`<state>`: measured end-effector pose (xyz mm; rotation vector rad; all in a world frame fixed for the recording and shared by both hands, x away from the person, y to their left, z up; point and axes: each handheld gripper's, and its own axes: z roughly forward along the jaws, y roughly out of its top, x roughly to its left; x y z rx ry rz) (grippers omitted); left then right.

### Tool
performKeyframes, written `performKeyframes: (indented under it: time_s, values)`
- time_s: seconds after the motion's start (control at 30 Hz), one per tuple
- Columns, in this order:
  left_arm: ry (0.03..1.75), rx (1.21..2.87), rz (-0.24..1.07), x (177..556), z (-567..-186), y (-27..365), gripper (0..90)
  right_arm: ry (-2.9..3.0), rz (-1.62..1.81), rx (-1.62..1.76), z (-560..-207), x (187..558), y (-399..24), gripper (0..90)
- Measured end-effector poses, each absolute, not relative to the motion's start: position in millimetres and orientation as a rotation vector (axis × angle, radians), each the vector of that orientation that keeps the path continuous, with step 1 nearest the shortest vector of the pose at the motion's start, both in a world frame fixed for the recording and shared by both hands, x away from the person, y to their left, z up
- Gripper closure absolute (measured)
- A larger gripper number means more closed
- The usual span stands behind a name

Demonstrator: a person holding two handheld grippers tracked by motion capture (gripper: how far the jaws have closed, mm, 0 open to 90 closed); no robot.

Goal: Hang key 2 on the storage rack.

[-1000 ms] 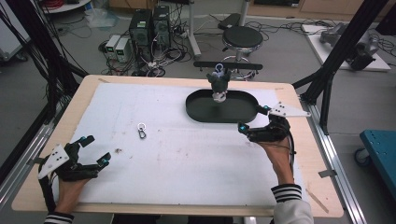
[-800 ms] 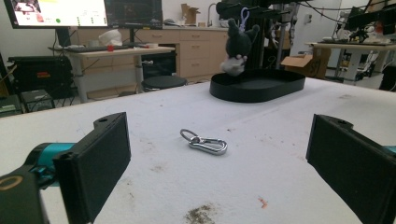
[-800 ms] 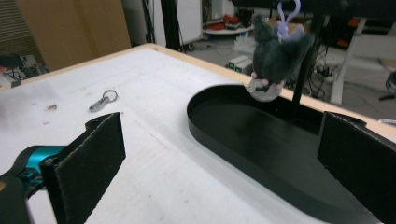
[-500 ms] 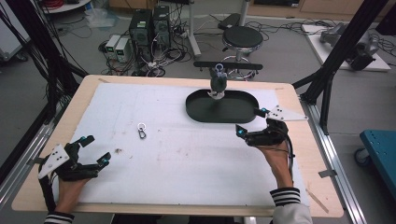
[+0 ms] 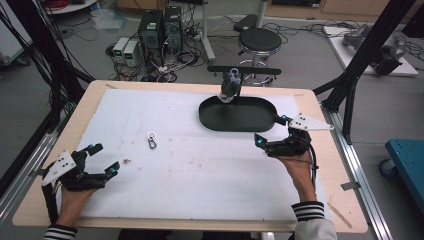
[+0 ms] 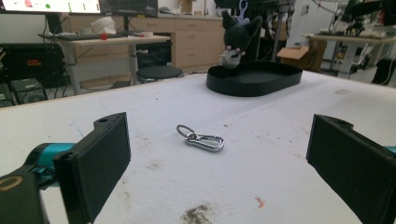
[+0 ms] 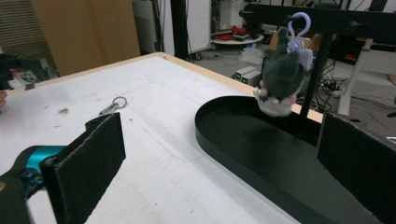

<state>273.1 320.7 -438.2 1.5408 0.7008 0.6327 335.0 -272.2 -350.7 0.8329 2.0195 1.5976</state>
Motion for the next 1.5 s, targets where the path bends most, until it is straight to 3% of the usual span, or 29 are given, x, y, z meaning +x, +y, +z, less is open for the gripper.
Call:
performKeyframes:
  time_s: [0.63,1.5]
  values:
    - [0.653,1.856,0.565,331.6,-375.4,313.0,6.9,2.019,1.643,0.777,-349.3,332.5,-273.3,0.7]
    - [0.614,2.144,0.412,407.5,-333.4,269.8,6.9,2.050,1.639,0.722,-350.3,333.0,-267.2,0.7]
